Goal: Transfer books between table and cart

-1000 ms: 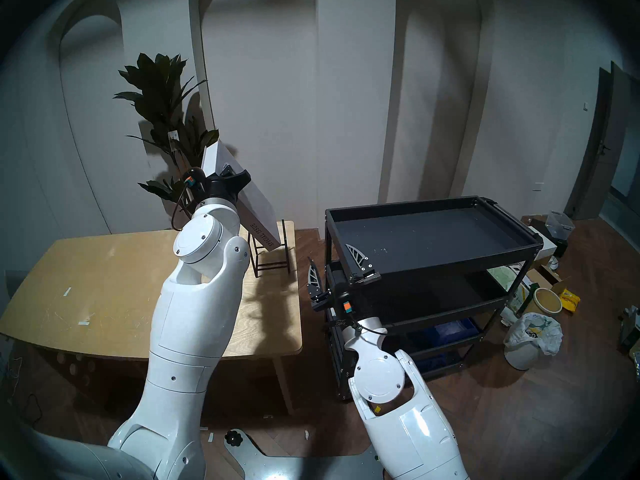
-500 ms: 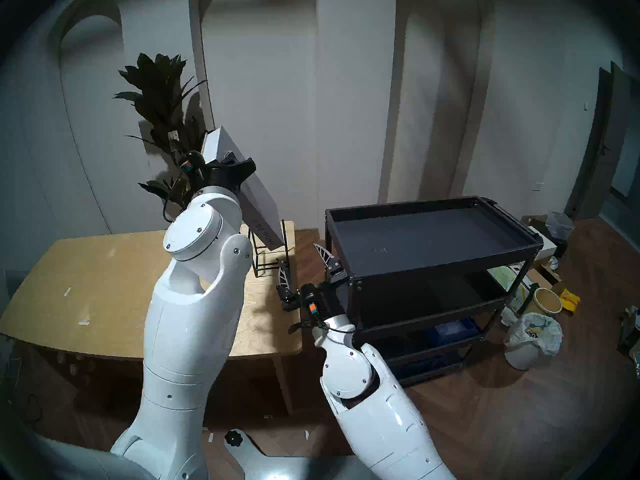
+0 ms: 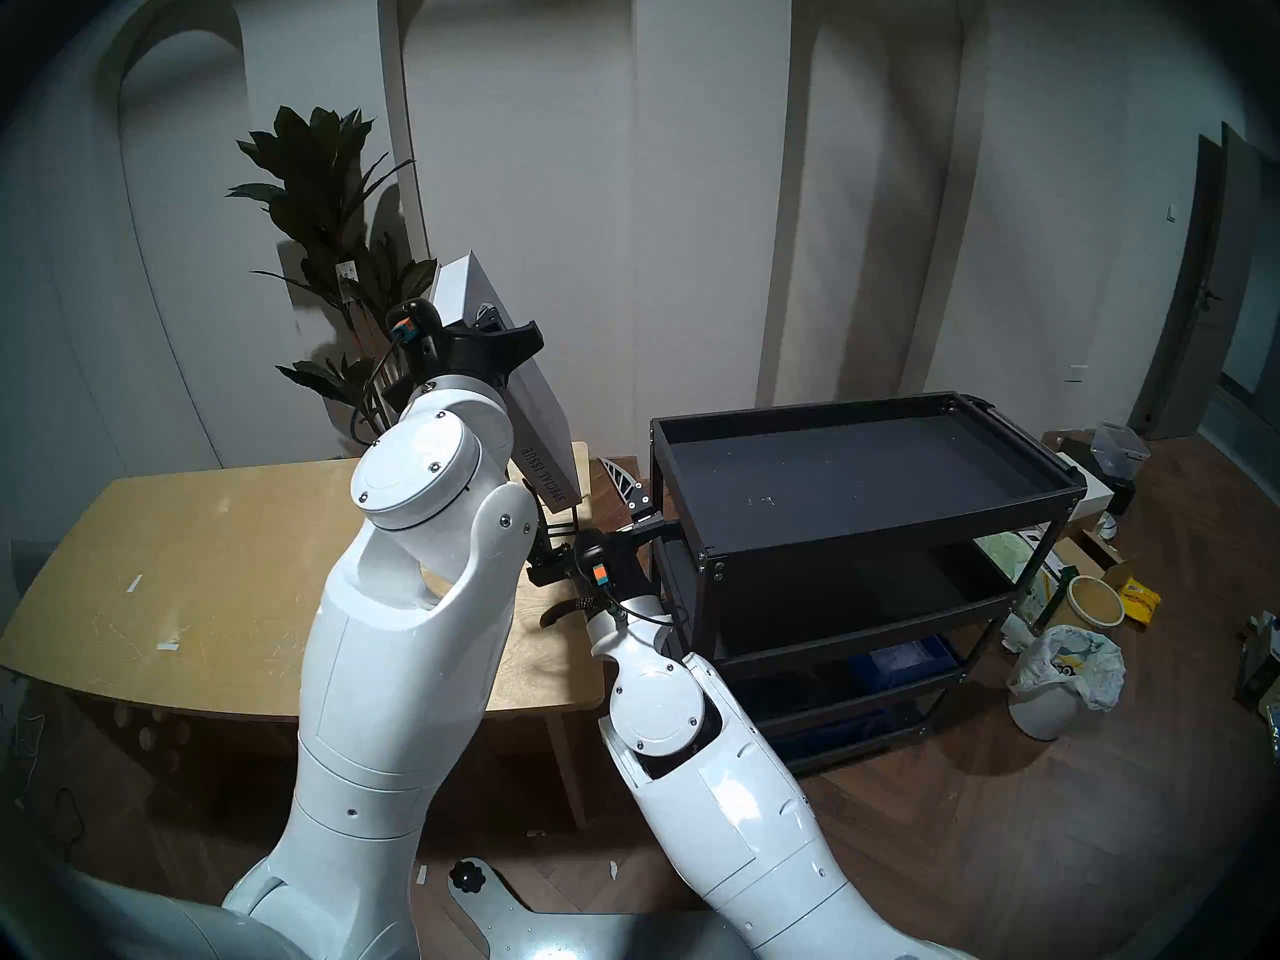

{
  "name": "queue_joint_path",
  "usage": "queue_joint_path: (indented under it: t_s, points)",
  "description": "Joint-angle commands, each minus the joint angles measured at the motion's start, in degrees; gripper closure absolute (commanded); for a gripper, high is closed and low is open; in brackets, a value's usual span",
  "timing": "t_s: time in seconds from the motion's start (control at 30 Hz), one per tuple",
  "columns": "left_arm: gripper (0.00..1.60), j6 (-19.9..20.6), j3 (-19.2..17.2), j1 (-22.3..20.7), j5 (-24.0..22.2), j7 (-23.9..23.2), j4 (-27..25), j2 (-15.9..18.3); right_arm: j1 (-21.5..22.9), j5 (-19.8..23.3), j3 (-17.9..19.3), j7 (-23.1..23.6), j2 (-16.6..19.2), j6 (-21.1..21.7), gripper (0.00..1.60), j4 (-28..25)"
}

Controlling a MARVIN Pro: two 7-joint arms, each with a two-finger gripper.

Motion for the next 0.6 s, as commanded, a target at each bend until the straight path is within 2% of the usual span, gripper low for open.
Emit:
queue_joint_path:
  t_s: [0.0,0.27,0.4,0.57]
  points:
    - [1.6,-1.2,3.1,-0.7,2.5,0.3,-1.2,0.3,4.7,3.0,-0.4,-1.0,-2.6,0.7,0.0,0.6]
    - [1.6,-1.9,6.6,-2.3,6.9,1.4,1.5,1.3,6.2,4.9,-3.0,-0.5,-2.7,2.3,0.0,1.1]
    - [1.6,-1.3,7.3,-3.1,7.2,1.3,2.2,1.1,6.5,6.2,-4.0,-0.4,-2.7,3.3,0.0,1.4]
    - [1.6,-0.8,7.2,-3.7,6.8,1.4,3.0,0.9,7.1,5.9,-4.2,-1.0,-3.1,3.0,0.0,2.0]
